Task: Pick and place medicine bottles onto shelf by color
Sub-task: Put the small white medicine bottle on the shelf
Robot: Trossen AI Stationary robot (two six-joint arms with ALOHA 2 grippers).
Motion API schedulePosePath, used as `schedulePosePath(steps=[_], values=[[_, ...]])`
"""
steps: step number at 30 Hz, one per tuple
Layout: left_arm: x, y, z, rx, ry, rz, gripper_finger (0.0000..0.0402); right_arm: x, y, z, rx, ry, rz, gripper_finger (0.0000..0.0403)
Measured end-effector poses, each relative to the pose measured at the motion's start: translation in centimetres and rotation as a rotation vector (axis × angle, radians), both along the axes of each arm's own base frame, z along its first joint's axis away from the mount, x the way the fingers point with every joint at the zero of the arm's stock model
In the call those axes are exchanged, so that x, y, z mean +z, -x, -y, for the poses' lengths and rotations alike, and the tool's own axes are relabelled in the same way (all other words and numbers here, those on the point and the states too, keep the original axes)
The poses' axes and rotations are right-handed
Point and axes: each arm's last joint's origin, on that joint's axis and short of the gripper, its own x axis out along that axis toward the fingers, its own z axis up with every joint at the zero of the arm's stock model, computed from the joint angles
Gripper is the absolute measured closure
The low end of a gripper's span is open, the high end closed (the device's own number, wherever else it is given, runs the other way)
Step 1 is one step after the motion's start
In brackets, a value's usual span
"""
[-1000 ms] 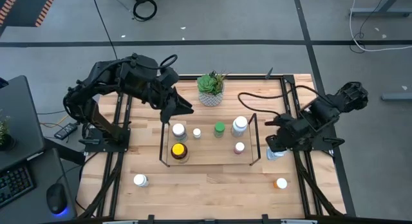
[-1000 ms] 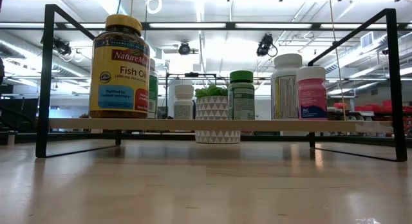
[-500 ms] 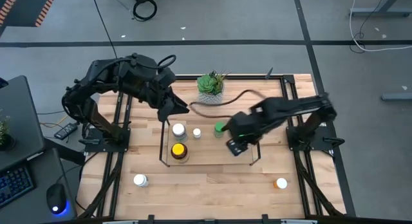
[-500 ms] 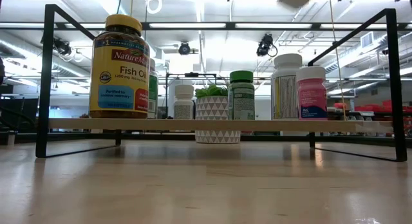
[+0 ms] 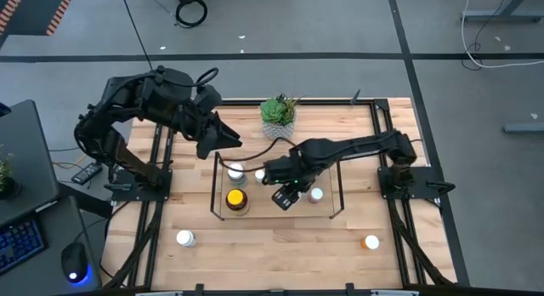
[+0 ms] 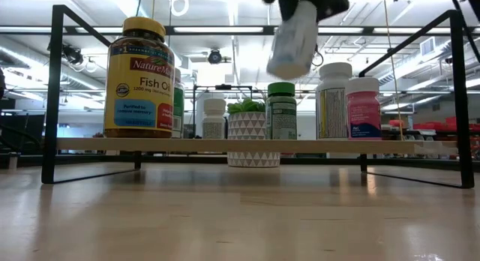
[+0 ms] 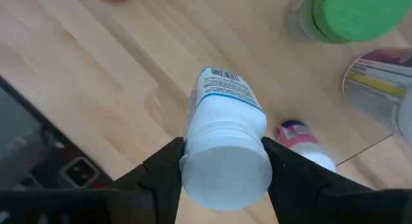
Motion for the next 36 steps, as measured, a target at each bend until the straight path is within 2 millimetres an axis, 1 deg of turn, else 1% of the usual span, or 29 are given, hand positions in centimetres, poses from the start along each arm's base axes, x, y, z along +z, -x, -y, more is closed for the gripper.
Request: schedulePosePath(steps=[4, 7, 13, 19, 26, 30, 36], values=[[-0.1, -0.1, 0.0, 0.001, 0.003, -0.007, 0.0237, -1.9, -0.8, 0.2, 0.059, 0.003, -0.067, 0.0208], [-0.1, -0.1, 0.0, 0.002, 0.004, -0.006, 0.0237, -2.7, -1.0, 0.3, 0.092, 0.023, -0.108, 0.0208], [-0.1, -0.1, 0.0, 0.003, 0.006, -0.006, 0.0237, -3.6, -1.3, 0.7, 0.119, 0.063, -0.143, 0.0208], [-0.1, -0.1, 0.0, 0.008, 0.018, -0.01, 0.0237, -4.6, -1.9, 0.6, 0.111, 0.066, -0.121, 0.0206], [-0.1, -0.1, 0.1, 0.006, 0.02, -0.015, 0.0237, -6.2, -1.6, 0.5, 0.093, 0.047, -0.185, 0.0205], [-0.2, -0.1, 0.1, 0.003, 0.014, -0.015, 0.0237, -6.6, -1.5, 0.4, 0.096, 0.048, -0.196, 0.0198], [-0.2, -0.1, 0.1, -0.001, 0.006, -0.014, 0.0237, -6.6, -1.5, 0.5, 0.095, 0.052, -0.193, 0.0176]])
